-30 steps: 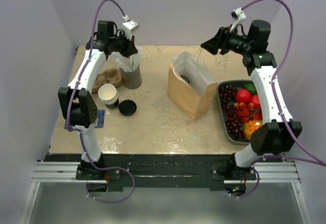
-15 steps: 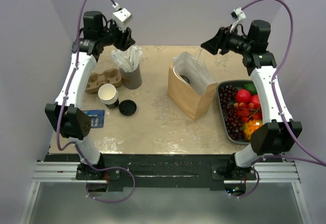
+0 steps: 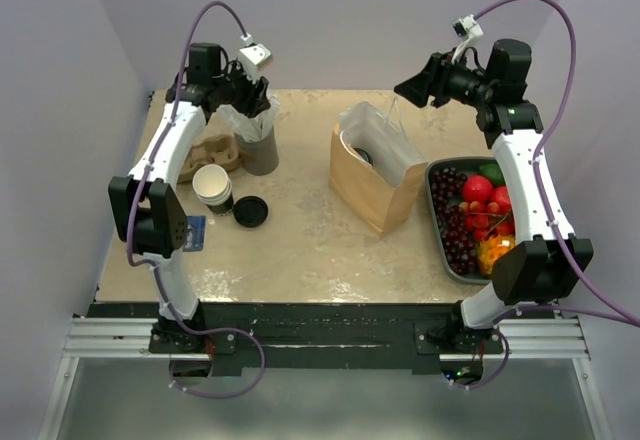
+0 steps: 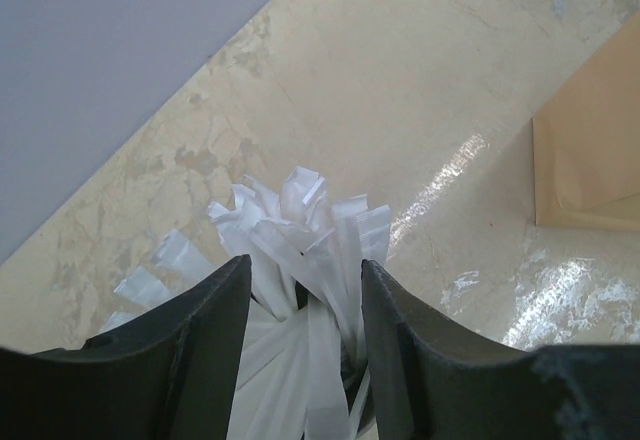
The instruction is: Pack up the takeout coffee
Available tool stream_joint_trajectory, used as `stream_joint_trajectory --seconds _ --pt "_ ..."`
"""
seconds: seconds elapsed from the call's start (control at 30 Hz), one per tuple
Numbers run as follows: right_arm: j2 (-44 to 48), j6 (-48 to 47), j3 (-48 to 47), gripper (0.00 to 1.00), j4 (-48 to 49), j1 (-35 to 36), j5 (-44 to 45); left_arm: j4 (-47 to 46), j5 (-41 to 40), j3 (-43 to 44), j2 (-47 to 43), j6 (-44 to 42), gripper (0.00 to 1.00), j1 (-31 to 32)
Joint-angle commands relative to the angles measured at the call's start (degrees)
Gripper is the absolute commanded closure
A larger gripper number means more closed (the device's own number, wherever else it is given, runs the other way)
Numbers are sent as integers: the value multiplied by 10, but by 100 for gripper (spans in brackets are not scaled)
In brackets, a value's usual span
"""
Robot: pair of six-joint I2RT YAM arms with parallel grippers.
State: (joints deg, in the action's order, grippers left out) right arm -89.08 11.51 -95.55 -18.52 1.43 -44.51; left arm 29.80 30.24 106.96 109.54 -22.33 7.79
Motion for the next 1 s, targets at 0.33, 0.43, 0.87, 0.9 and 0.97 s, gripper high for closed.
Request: stream_joint_trajectory --seconds 0.33,0.43,0.87,0.9,0.97 --pt "12 9 -2 40 33 -2 -8 -20 20 35 31 -9 55 3" --pt "10 8 -2 40 34 -2 -6 -20 23 43 38 -8 57 3" --pt "6 4 -2 40 32 -2 -1 -9 32 56 27 -10 83 3" --pt "5 4 -2 40 32 -3 -2 -9 33 56 23 -11 83 3" --pt "1 6 -5 40 33 -3 -1 -6 32 57 18 -10 88 3"
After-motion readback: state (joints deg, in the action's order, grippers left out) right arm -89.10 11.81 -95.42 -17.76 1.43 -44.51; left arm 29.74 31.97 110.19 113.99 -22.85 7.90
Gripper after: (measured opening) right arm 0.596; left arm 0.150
